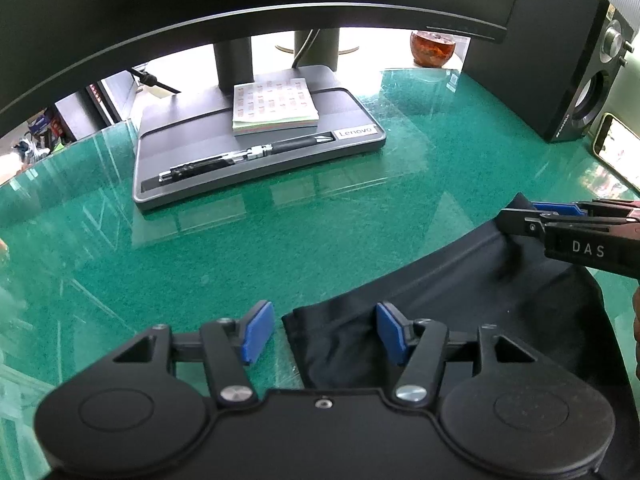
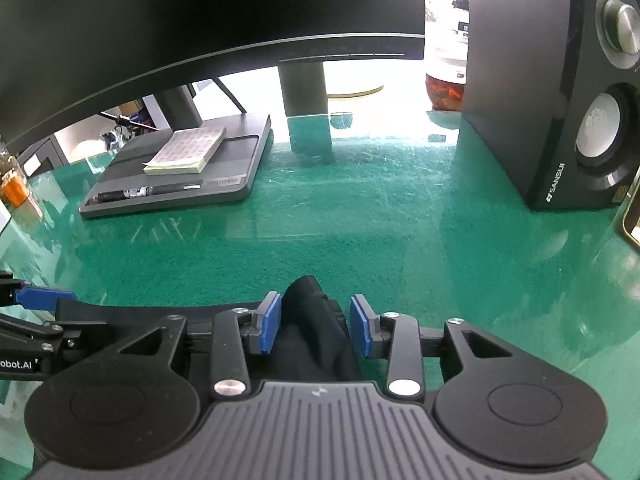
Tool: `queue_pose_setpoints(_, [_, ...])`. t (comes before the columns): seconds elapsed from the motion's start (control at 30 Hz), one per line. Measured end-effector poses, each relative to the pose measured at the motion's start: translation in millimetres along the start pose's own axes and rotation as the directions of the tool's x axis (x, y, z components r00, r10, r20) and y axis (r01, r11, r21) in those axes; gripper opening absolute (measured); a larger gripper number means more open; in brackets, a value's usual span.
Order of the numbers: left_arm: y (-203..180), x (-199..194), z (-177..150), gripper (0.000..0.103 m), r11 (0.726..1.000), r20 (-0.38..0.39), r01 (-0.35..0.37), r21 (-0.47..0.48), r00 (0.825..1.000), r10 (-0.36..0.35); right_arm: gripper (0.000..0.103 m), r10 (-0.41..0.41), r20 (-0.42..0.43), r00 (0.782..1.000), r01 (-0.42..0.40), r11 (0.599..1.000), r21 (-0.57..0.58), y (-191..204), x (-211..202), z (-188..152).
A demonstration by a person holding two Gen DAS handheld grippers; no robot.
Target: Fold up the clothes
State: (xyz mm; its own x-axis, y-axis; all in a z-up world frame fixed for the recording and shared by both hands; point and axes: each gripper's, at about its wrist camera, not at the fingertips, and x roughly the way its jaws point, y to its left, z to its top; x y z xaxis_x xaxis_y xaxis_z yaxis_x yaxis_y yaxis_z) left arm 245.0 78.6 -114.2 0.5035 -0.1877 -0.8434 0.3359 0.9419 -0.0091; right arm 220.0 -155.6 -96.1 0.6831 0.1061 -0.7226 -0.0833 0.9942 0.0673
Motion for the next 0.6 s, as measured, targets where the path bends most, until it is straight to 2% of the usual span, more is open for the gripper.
queue_pose_setpoints(0.2, [0,1,0,0.060,1.000,-0.004,-0.005,-0.001,1.000,0.005,0.041,0.018,-0.012,1.000,-0.018,0.999,0.029,-4,-1,4])
queue_pose_setpoints(0.37, [0,1,1,0.060,1.000,-0.007,-0.005,0.001,1.000,0.005,0.042,0.051,0.104,0.993,-0.052,0.999,0.006,6,-24,8])
queue_pose_setpoints(0.5, [0,1,2,0.061,1.000,-0.010,-0.008,0.002,1.000,0.008,0.042,0.109,0.078,0.991,-0.108,0.994,-0.026,19,-21,8])
queue_pose_setpoints(0.6, [0,1,1,0.061,1.000,-0.010,-0.009,0.002,1.000,0.009,0.042,0.111,0.035,0.993,-0.110,0.994,-0.030,19,-13,4])
